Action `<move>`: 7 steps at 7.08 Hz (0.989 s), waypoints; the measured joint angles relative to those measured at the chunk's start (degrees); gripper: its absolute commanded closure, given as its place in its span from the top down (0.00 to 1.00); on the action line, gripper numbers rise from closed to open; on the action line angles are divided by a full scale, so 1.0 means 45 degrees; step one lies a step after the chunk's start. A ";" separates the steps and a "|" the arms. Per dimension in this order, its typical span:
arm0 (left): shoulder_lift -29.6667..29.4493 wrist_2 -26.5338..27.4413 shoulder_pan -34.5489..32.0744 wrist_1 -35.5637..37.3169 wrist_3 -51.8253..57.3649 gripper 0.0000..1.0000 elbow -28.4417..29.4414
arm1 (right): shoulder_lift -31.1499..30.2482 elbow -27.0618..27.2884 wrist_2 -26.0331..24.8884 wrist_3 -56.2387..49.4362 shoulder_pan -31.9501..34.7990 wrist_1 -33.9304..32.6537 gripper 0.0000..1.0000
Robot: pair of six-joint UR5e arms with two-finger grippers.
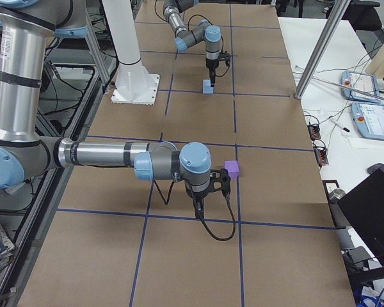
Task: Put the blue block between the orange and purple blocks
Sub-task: 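Set the light blue cube down at center and withdraw the left gripper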
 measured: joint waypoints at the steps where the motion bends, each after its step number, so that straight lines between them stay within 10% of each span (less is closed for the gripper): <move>1: 0.0310 -0.0244 -0.0564 0.0682 0.0864 1.00 -0.0667 | 0.0009 0.0040 0.0305 0.0043 -0.0064 -0.0006 1.00; 7: 0.7695 -0.4149 -0.7485 0.1442 1.2103 1.00 -0.4284 | 0.1961 0.3135 -0.0233 0.8422 -0.5200 -0.0011 1.00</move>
